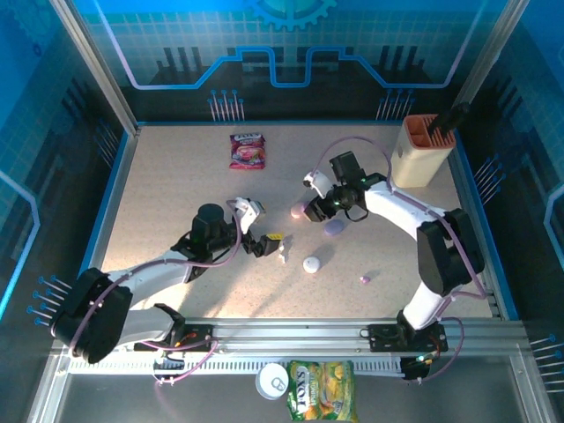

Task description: Insert the wireless bluetooth earbuds into the charging case

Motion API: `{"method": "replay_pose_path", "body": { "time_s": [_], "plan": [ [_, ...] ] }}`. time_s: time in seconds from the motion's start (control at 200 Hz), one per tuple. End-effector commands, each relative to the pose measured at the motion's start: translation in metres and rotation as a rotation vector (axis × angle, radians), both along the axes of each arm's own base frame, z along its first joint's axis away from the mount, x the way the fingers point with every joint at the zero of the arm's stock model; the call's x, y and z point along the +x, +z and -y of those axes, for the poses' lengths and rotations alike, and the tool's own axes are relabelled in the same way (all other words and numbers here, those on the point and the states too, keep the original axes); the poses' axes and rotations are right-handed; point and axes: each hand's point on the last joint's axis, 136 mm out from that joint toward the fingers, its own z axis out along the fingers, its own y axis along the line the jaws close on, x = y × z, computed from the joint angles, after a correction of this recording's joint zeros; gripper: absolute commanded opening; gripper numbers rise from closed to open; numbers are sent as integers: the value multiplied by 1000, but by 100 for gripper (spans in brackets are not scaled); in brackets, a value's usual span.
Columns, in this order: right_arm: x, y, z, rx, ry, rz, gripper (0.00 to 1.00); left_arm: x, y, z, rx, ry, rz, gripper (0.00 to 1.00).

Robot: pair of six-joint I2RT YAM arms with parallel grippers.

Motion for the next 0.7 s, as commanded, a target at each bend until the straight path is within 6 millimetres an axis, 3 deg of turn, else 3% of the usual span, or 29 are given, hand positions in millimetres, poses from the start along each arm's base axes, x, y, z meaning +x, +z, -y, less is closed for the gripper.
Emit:
{"method": "replay_pose_path", "body": {
  "time_s": [0.0, 0.265, 0.695],
  "plan": [
    [-17, 27, -19, 61, 101, 78, 38, -16, 16, 6, -9, -92, 10, 97],
    [-57, 66, -36, 138, 269, 146, 38, -31, 20, 4, -63, -151, -111, 91],
    [-147, 103, -59, 222, 643, 164, 38, -66, 39, 19, -115, -369, -10, 79]
  ]
}}
